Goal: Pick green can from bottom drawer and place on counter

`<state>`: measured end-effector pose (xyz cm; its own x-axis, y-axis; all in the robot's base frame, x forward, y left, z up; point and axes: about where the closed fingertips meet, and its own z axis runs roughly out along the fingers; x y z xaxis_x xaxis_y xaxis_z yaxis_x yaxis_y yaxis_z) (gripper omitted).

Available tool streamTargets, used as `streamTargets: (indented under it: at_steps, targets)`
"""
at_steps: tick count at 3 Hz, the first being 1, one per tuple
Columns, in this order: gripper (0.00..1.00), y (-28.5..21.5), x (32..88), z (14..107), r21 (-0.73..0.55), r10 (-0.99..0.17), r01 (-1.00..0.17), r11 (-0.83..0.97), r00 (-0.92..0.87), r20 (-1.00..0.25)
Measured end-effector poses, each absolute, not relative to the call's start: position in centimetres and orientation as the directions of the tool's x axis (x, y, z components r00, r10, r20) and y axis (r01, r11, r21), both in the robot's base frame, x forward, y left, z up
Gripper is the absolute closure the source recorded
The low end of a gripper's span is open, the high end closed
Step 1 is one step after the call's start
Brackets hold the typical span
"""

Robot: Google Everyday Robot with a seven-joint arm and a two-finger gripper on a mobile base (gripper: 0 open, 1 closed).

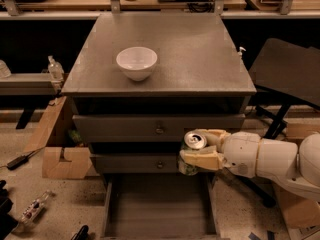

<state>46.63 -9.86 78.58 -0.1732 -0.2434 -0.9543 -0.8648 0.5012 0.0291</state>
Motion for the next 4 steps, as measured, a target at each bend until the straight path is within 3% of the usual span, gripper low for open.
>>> streamTargets:
  at_steps: [2,4]
  targets:
    - [1.0,-9.4,48.1,81.5,0.012,-0.251,-0.871,0.491,-0.155,-0.955]
    - [1.0,-8.7,54.8,98.6,-0.085,-0.297,-0.852,0.517,-0.085,-0.951]
